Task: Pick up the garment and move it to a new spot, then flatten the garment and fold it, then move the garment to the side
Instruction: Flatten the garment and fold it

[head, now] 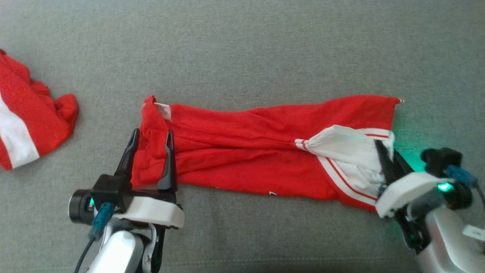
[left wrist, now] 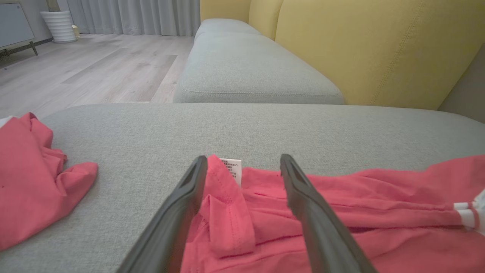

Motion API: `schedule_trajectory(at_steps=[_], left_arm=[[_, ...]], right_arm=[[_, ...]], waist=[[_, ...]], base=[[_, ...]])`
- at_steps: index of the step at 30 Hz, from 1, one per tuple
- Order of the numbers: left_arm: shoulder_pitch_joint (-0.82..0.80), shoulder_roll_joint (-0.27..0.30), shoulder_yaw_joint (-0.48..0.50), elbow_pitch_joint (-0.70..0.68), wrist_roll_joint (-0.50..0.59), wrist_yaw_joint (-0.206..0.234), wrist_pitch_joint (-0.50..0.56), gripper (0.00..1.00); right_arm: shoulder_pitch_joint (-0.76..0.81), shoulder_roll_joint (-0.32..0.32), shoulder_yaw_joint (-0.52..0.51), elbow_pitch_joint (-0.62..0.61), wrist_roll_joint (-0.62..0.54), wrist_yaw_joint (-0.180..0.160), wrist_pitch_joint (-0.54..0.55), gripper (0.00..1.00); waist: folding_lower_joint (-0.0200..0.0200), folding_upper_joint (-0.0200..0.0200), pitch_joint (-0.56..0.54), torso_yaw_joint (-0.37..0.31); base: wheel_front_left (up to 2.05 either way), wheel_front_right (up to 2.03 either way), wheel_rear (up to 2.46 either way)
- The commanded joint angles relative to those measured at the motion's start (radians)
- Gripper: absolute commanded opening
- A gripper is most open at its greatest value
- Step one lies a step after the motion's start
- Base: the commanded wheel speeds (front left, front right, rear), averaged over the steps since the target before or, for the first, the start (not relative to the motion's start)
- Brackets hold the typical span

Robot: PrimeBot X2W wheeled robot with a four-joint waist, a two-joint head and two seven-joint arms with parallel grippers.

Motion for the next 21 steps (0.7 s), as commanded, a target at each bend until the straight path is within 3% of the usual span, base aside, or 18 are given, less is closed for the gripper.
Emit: schedule_trajectory(at_steps=[1,12,16,21], left_arm=[[-0.019,0.009,0.045,-0.036,0.013,-0.004,-0.008,1.0],[-0.018,0.008,0.052,-0.034,0.033,-0.013,-0.008,1.0],[-0.013,0.006,0.054,-0.032,0.033,-0.016,-0.008,1.0],[-0.002,0.006,0.058,-0.028,0.031,-0.019,-0.008,1.0]], right_arm=[[0.035,-0.03,-0.007,-0.013,-0.01,0.007,-0.008,0.0],[0.048,-0.12,-0.223,-0.081,-0.07,0.007,-0.001,0.0],[0.051,-0.1,-0.216,-0.171,-0.068,0.007,0.058,0.0],[0.068,-0.04,-0.134,-0.395,-0.013,0.007,0.189,0.0]], waist=[[-0.0001,0.0,-0.003,-0.004],[-0.0001,0.0,-0.012,-0.025],[-0.0001,0.0,-0.025,-0.03],[-0.0001,0.0,-0.044,-0.035]], base=[[0.0,0.0,0.0],[0.0,0.0,0.0],[0.0,0.0,0.0],[0.0,0.0,0.0]])
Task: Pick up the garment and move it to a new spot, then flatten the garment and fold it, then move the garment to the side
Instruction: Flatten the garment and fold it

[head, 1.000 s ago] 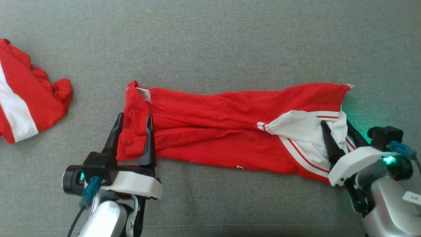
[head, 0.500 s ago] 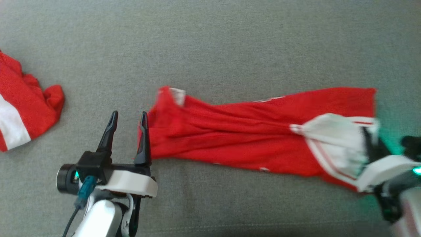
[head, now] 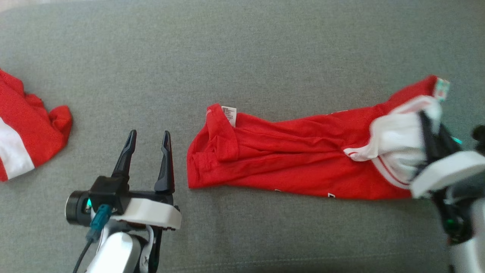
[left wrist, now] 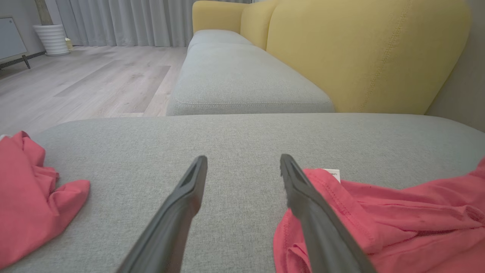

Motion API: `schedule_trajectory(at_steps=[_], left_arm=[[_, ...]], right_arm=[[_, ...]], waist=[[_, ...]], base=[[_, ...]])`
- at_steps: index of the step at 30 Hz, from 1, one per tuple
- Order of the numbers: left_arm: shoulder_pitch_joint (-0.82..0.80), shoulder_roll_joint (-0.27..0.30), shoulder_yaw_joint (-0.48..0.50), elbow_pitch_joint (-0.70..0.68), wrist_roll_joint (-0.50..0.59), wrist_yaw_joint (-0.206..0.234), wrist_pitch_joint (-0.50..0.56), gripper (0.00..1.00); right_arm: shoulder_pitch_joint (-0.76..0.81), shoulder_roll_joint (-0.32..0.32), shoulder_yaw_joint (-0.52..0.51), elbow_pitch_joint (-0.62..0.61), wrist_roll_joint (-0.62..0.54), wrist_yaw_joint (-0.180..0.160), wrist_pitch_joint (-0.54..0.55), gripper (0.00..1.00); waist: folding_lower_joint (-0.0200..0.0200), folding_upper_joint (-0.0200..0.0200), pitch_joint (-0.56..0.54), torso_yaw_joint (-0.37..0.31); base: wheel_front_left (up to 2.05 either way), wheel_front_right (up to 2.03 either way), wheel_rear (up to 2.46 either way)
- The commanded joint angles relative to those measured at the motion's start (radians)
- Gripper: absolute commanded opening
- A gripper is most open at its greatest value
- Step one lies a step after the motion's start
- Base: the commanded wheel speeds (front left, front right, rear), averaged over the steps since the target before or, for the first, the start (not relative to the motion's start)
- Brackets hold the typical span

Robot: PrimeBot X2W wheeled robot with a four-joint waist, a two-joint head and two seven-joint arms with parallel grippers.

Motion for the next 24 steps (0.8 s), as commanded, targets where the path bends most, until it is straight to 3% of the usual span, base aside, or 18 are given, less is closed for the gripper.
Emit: schedule_trajectory(at_steps=[1,5,10,16,23,24], left_arm=[[-0.011,0.005,0.037,-0.027,0.011,-0.004,-0.008,1.0],[-0.014,0.002,0.034,-0.024,0.01,-0.011,-0.008,1.0],[-0.018,-0.002,0.032,-0.021,0.01,-0.018,-0.008,1.0],[-0.022,-0.018,0.013,-0.012,0.012,-0.028,-0.008,1.0],[-0.035,-0.036,-0.003,-0.001,0.017,-0.038,-0.008,1.0],[-0.037,-0.038,-0.003,0.0,0.018,-0.039,-0.008,1.0]], right_arm=[[0.01,0.018,0.058,-0.122,0.034,0.007,0.053,0.0],[0.007,0.103,0.177,-0.259,0.131,0.007,0.147,0.0],[-0.024,0.156,0.321,-0.272,0.198,0.007,0.157,0.0],[-0.107,0.169,0.561,-0.119,0.329,0.007,0.053,0.0],[-0.231,0.17,0.709,0.102,0.397,0.007,-0.095,0.0],[-0.243,0.17,0.72,0.126,0.417,0.007,-0.11,0.38]], waist=[[0.0,0.0,-0.009,0.0],[0.0,0.0,-0.017,0.005],[0.0,0.0,-0.019,0.018],[0.0,0.0,-0.014,0.061],[0.0,0.0,0.008,0.114],[0.0,0.0,0.013,0.118]], base=[[0.0,0.0,0.0],[0.0,0.0,0.0],[0.0,0.0,0.0],[0.0,0.0,0.0],[0.0,0.0,0.0],[0.0,0.0,0.0]])
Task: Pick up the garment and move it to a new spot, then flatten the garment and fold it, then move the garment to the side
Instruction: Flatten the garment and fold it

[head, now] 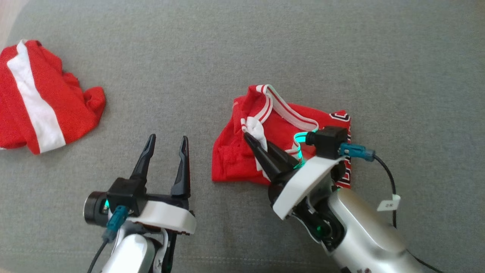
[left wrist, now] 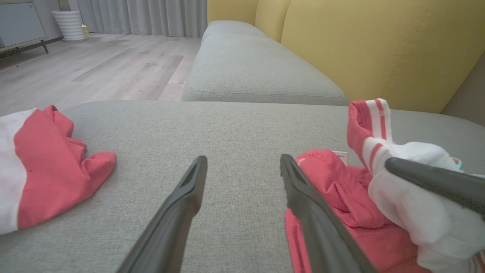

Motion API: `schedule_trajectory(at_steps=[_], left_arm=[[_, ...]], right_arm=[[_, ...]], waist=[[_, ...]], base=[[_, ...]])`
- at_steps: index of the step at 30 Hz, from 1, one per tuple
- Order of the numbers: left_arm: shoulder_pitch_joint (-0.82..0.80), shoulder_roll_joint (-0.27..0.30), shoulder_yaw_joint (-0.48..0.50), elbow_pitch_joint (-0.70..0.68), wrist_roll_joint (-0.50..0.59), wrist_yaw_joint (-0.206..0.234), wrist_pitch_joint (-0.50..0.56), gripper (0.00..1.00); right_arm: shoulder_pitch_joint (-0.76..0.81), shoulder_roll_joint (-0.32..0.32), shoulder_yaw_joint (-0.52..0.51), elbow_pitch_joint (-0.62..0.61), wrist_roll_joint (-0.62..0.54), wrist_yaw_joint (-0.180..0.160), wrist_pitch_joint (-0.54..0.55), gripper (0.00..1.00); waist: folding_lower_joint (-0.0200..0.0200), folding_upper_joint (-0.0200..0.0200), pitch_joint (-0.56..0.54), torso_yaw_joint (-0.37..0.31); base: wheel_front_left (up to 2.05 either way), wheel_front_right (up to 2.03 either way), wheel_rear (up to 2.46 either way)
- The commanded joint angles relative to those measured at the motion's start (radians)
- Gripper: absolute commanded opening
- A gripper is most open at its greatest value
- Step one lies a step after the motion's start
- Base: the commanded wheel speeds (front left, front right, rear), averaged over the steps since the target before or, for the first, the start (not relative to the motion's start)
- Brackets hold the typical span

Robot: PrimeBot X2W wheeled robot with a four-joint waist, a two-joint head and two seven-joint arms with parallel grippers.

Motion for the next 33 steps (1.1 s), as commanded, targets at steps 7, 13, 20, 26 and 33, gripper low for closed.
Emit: schedule_trajectory(at_steps=[7,13,20,26,33], left_arm=[[-0.036,-0.003,0.044,-0.025,0.015,-0.004,-0.008,1.0],[-0.031,0.0,0.056,-0.023,0.019,-0.007,-0.008,1.0],[-0.019,0.011,0.074,-0.024,0.021,-0.001,-0.008,1.0],[-0.01,0.022,0.084,-0.027,0.017,0.002,-0.008,1.0],[0.017,0.043,0.1,-0.029,0.003,0.008,-0.008,1.0]], right_arm=[[-0.118,0.016,0.119,-0.004,0.051,0.007,-0.119,1.0],[-0.149,0.013,0.12,-0.103,-0.022,0.007,-0.199,1.0],[-0.016,-0.09,-0.234,-0.213,-0.212,0.007,-0.237,1.0],[0.125,-0.141,-0.45,-0.274,-0.374,0.007,-0.224,1.0],[0.311,-0.124,-0.597,-0.34,-0.49,0.007,-0.205,1.0]], waist=[[0.0,0.0,0.014,0.0],[0.0,0.0,0.0,-0.032],[0.0,0.0,-0.023,-0.068],[0.0,0.0,-0.041,-0.083],[0.0,0.0,-0.079,-0.102]], base=[[0.0,0.0,0.0],[0.0,0.0,0.0],[0.0,0.0,0.0],[0.0,0.0,0.0],[0.0,0.0,0.0]])
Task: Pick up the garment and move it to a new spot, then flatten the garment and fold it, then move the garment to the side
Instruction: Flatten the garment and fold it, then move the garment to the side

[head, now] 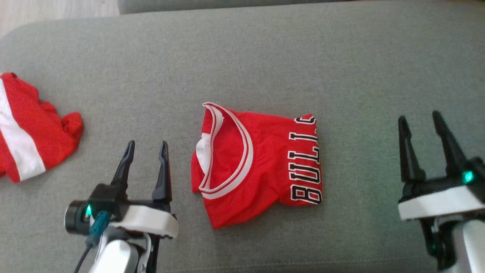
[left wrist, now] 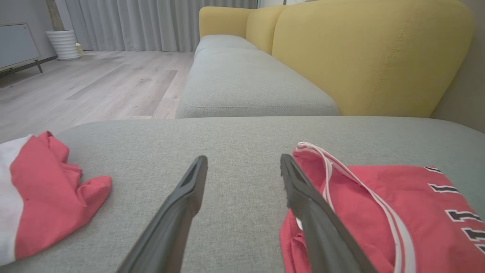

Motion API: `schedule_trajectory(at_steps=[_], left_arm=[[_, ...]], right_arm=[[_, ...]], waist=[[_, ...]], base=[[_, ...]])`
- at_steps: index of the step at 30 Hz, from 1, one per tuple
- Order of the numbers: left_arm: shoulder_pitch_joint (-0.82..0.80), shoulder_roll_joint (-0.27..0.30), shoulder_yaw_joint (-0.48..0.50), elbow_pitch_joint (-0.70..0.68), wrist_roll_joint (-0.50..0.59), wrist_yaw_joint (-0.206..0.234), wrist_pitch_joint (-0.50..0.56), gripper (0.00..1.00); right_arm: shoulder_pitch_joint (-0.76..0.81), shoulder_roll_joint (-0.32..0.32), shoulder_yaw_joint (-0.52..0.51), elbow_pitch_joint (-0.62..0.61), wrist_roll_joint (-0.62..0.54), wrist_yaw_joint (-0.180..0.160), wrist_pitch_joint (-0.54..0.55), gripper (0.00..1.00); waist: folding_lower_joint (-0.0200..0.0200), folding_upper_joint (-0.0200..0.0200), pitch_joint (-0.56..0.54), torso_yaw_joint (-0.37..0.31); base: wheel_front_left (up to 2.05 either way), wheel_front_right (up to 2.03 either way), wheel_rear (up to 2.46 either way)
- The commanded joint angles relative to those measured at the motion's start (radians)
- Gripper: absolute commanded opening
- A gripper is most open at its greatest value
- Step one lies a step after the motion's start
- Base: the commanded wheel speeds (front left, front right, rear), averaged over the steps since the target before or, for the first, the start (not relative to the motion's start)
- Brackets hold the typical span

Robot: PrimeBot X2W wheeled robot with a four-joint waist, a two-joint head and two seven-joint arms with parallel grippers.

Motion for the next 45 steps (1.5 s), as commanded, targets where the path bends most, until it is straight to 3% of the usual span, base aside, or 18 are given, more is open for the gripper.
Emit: schedule_trajectory(at_steps=[1,19,45], left_arm=[[-0.01,0.019,0.038,-0.037,-0.007,0.007,-0.007,1.0],[0.128,0.052,0.047,-0.076,-0.035,0.035,0.01,1.0],[0.12,0.065,0.036,-0.112,-0.039,0.047,0.02,1.0]], right_arm=[[-0.004,0.004,0.014,-0.046,-0.007,0.007,0.005,1.0],[0.158,0.062,-0.001,-0.107,-0.036,0.007,0.076,1.0],[0.168,0.081,0.002,-0.111,-0.031,0.007,0.094,1.0]], waist=[[0.0,0.0,-0.013,-0.005],[0.0,0.0,-0.15,-0.007],[0.0,0.0,-0.141,0.0]], base=[[0.0,0.0,0.0],[0.0,0.0,0.0],[0.0,0.0,0.0]])
